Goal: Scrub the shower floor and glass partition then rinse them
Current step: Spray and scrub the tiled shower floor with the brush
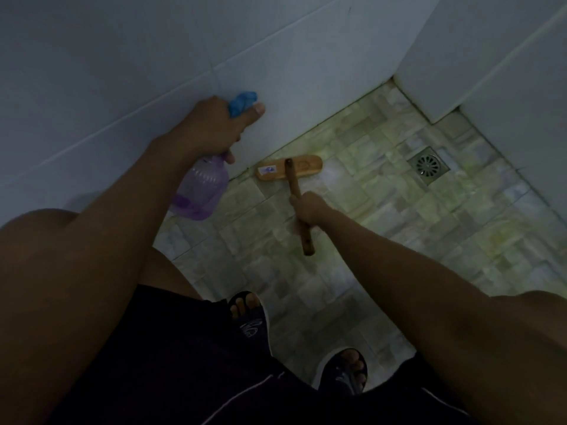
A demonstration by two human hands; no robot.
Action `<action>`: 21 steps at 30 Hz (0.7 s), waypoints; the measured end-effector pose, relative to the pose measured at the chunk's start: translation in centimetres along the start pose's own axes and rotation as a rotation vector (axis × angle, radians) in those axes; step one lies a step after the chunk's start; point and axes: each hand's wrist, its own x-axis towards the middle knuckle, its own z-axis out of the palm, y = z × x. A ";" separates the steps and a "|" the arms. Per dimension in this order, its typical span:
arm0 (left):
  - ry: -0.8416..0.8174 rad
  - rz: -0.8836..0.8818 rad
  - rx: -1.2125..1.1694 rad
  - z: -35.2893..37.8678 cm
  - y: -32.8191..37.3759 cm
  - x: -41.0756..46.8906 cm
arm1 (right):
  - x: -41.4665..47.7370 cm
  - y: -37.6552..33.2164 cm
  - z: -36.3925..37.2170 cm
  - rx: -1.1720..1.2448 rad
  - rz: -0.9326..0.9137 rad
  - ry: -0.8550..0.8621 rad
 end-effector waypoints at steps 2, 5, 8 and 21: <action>-0.006 0.004 0.001 0.0 0.1 0.1 | 0.2 2.0 0.8 0.136 -0.033 -0.055; -0.002 0.008 -0.017 -0.3 0.1 0.3 | -0.1 4.9 1.1 0.005 -0.075 0.121; -0.006 0.002 -0.011 -0.4 -0.1 0.2 | 0.1 6.7 -1.0 -0.207 -0.114 0.225; -0.071 0.015 0.037 0.6 -1.5 0.0 | 3.4 2.3 -7.8 -0.350 -0.103 0.249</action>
